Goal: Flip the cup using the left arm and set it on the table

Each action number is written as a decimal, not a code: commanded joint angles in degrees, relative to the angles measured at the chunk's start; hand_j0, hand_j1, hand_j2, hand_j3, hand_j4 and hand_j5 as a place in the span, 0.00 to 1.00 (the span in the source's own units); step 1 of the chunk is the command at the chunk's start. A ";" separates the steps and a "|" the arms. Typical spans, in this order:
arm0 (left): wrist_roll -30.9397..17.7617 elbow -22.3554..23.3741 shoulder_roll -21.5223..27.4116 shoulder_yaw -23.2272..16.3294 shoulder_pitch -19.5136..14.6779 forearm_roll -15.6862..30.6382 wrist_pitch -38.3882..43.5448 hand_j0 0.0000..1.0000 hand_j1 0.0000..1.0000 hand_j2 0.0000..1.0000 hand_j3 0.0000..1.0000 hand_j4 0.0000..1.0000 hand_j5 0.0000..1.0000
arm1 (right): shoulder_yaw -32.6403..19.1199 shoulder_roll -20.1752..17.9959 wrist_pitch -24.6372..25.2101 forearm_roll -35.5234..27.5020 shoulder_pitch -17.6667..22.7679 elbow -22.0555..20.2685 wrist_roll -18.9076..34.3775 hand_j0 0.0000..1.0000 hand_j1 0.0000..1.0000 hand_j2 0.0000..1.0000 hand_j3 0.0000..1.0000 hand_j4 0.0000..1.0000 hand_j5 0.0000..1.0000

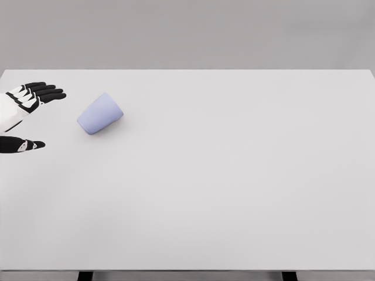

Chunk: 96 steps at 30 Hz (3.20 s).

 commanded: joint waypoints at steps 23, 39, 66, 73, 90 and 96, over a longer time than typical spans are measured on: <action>-2.33 -0.07 -2.48 2.38 -1.41 -3.30 0.03 1.00 1.00 1.00 1.00 1.00 1.00 | 0.20 0.00 0.04 0.01 0.09 0.02 -0.17 1.00 1.00 1.00 1.00 1.00 1.00; -28.99 -1.82 -24.02 -3.15 -24.26 12.44 49.88 1.00 1.00 1.00 1.00 1.00 1.00 | 0.20 0.00 0.04 0.01 0.09 0.02 -0.17 1.00 1.00 1.00 1.00 1.00 1.00; -28.99 5.03 -25.07 -26.44 -43.42 12.17 70.03 1.00 1.00 1.00 1.00 1.00 1.00 | 0.20 0.00 0.04 0.01 0.09 0.02 -0.17 1.00 1.00 1.00 1.00 1.00 1.00; -28.99 5.12 -23.58 -27.67 -43.33 11.73 70.03 1.00 1.00 1.00 1.00 1.00 1.00 | 0.20 0.00 0.04 0.01 0.09 0.02 -0.17 1.00 1.00 1.00 1.00 1.00 1.00; -28.99 7.58 -22.26 -31.37 -42.71 7.34 70.03 1.00 1.00 1.00 1.00 1.00 1.00 | 0.20 0.00 0.04 0.01 0.09 0.02 -0.17 1.00 1.00 1.00 1.00 1.00 1.00; -28.99 11.45 -22.52 -31.28 -42.98 4.53 70.03 1.00 1.00 1.00 1.00 1.00 1.00 | 0.20 0.00 0.04 0.01 0.09 0.02 -0.17 1.00 1.00 1.00 1.00 1.00 1.00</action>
